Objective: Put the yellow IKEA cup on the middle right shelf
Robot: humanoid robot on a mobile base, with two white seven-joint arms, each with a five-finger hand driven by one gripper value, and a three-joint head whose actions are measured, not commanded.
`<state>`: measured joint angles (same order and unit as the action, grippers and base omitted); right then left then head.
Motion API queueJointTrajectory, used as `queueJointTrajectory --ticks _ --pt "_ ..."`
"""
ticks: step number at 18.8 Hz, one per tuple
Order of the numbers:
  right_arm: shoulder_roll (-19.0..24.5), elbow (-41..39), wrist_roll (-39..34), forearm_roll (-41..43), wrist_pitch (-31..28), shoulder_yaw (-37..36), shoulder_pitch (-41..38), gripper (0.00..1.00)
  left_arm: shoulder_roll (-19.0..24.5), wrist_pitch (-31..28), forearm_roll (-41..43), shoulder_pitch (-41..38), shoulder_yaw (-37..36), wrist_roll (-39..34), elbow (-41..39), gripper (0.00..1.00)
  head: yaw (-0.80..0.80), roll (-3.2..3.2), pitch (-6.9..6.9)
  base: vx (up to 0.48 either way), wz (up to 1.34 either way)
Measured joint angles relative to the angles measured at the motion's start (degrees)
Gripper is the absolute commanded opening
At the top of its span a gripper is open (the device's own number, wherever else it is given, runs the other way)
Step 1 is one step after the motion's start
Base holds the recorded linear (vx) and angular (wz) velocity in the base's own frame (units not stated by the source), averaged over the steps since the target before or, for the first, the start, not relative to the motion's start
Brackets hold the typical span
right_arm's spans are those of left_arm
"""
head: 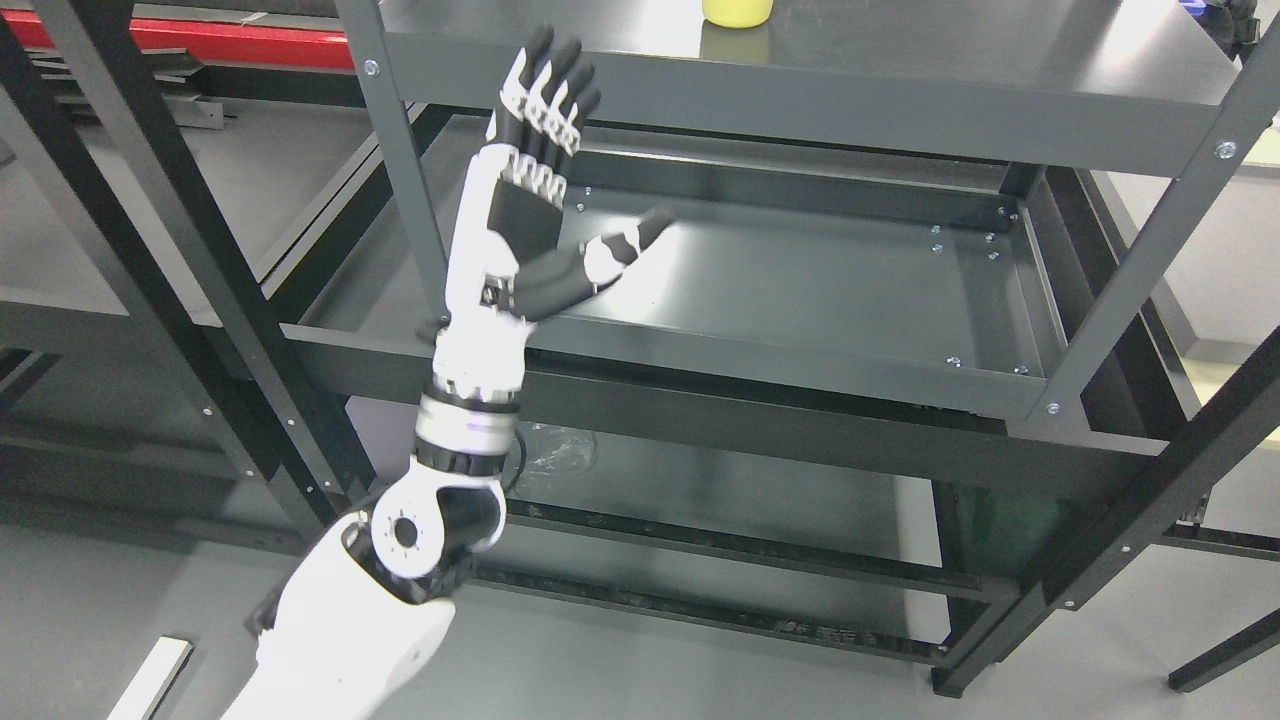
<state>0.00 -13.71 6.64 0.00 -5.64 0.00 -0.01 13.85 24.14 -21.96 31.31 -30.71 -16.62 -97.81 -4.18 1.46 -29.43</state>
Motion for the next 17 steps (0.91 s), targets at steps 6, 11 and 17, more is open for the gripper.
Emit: queueJointTrajectory --ticks 6,11,17 --pt "0.0 0.0 0.0 0.0 0.1 0.0 0.0 0.99 -0.3 -7.9 1.8 -7.1 0.3 -0.2 2.9 0.99 0.00 0.00 0.00 -0.076 0.12" --pt "0.0 0.0 0.0 0.0 0.2 0.0 0.0 0.99 -2.7 -17.8 3.2 -11.1 3.3 -0.3 5.9 0.99 0.00 0.00 0.00 -0.051 0.06" --pt "0.0 0.0 0.0 0.0 0.3 0.0 0.0 0.99 -5.1 -20.4 6.6 -14.3 7.0 -0.3 8.3 0.99 0.00 0.00 0.00 -0.006 0.00"
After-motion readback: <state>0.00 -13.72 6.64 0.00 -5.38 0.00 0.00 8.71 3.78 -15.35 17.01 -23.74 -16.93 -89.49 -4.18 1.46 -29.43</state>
